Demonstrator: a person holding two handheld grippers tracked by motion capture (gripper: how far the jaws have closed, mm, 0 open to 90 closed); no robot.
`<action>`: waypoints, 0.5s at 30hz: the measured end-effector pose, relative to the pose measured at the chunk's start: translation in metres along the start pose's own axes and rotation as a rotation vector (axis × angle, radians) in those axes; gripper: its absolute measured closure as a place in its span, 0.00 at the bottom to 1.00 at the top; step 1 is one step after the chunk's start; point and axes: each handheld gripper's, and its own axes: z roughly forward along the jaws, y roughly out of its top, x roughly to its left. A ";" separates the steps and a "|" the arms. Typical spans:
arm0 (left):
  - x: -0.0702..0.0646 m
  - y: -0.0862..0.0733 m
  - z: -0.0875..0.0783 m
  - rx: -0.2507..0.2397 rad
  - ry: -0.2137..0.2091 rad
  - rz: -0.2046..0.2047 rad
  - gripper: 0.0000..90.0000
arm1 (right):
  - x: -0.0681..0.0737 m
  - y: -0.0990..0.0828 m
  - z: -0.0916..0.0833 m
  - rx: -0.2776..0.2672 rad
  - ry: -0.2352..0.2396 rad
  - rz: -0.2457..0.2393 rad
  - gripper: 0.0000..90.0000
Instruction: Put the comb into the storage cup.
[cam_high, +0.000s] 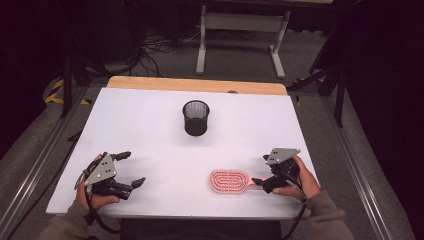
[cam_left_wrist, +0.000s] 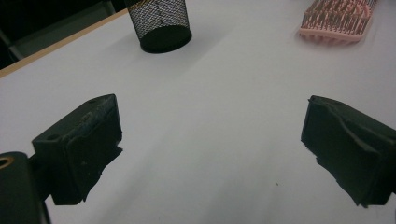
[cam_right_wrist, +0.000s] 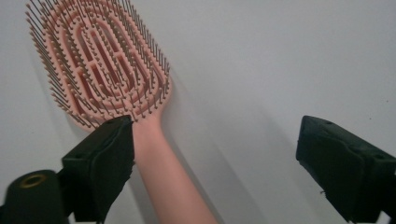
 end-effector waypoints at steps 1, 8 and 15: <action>0.000 0.000 0.000 0.001 0.001 0.002 0.07 | 0.000 0.000 0.000 0.004 0.006 -0.001 0.10; 0.000 0.000 0.000 0.005 0.002 0.001 0.07 | 0.004 0.006 0.006 0.073 0.095 -0.046 0.08; 0.000 0.000 0.000 0.006 0.002 0.001 0.07 | 0.009 0.006 0.019 0.178 0.135 -0.101 0.17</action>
